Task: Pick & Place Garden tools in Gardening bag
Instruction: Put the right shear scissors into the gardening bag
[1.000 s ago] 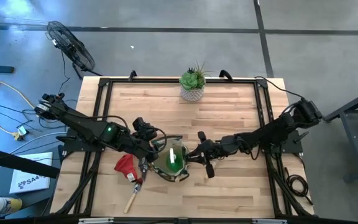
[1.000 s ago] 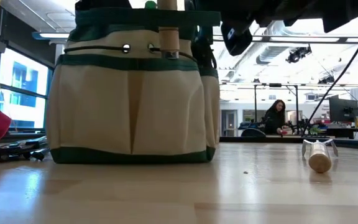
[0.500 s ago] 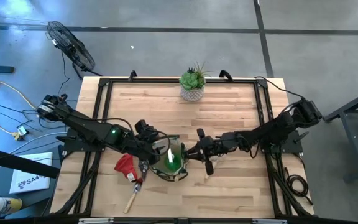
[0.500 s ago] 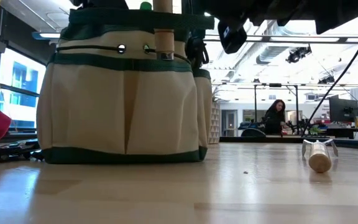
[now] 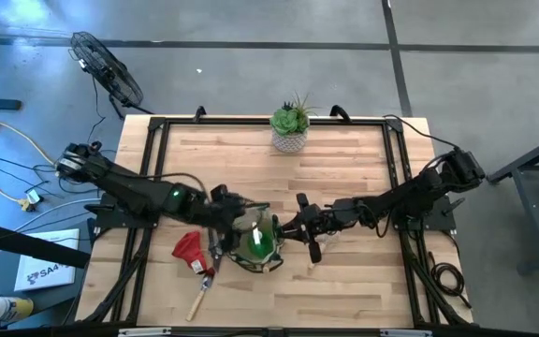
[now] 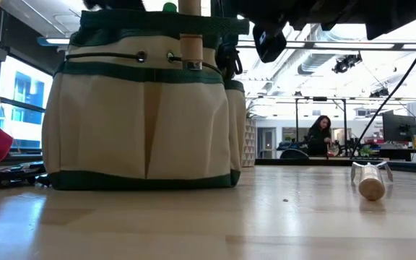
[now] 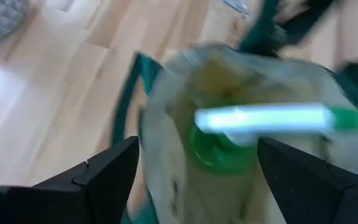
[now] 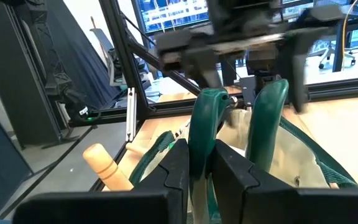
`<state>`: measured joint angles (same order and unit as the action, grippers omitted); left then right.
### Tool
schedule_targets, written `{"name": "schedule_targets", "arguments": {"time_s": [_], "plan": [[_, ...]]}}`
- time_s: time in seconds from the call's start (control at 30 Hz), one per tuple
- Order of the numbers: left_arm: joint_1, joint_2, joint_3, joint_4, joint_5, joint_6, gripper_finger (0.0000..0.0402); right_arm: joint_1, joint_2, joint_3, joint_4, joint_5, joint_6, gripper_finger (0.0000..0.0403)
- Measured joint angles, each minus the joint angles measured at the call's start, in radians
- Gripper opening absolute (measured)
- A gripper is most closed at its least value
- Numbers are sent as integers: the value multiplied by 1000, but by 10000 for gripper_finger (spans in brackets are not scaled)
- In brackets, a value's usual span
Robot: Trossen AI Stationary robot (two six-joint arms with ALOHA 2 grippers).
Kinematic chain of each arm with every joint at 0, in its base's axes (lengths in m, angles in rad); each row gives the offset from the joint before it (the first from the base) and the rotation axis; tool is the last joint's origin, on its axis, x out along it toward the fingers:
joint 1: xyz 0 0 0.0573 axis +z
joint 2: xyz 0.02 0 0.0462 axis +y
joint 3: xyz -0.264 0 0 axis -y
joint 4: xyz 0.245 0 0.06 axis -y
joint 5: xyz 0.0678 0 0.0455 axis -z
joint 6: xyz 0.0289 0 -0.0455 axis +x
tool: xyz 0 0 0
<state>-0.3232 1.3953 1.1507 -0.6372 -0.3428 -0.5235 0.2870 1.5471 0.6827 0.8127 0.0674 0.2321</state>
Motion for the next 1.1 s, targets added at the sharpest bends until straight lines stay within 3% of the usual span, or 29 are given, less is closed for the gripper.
{"name": "schedule_targets", "arguments": {"time_s": [0.17, 0.6, 0.83, 0.97, 1.1], "plan": [[68, -3, 1, 58, 69, 70, 322, 0, 0, 0, 3, -9, -1, 36], [81, -2, 24, -224, 178, -17, 322, -2, 0, 0, -1, -25, -1, 36], [81, -3, 132, -252, 183, 3, 322, -2, 0, 0, -10, -25, -15, 36], [81, -3, 134, -268, 247, 3, 322, -2, 0, 0, -21, -25, -16, 36], [81, -3, 134, -340, 256, -127, 322, -1, 0, 0, -25, -26, -18, 36]]}}
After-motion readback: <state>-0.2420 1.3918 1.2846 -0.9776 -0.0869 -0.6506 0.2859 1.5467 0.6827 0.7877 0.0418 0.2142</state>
